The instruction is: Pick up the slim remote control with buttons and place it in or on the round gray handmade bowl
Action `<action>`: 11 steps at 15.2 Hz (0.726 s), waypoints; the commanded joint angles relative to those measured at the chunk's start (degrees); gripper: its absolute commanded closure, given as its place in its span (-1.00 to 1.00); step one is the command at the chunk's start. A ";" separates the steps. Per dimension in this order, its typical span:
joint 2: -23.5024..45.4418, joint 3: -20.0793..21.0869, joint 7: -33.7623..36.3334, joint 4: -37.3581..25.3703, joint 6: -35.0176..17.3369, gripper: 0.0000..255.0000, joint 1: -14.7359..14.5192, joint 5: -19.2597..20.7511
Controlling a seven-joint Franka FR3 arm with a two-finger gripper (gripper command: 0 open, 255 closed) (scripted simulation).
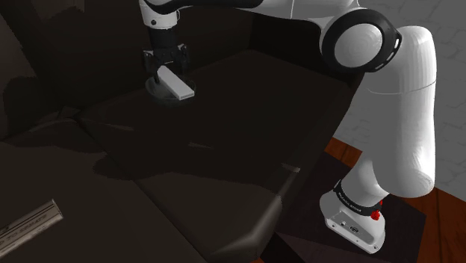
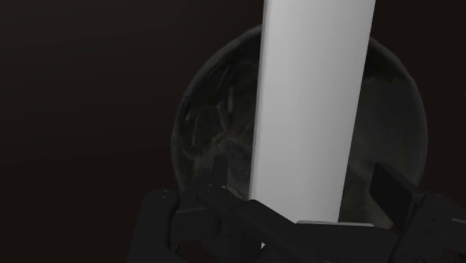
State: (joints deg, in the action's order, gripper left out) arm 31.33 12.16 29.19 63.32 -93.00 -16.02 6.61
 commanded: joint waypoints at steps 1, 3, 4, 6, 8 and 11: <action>1.30 -0.03 -0.08 -5.12 3.83 -1.00 -0.53 0.20; 3.60 -0.15 -0.25 -12.49 8.86 -1.00 -1.36 0.57; 3.61 -0.16 -0.25 -12.50 8.87 -1.00 -1.37 0.57; 3.60 -0.16 -0.25 -12.47 8.85 -1.00 -1.36 0.56; 3.61 -0.16 -0.25 -12.50 8.87 -1.00 -1.37 0.56; 3.58 -0.16 -0.25 -12.44 8.83 -1.00 -1.36 0.56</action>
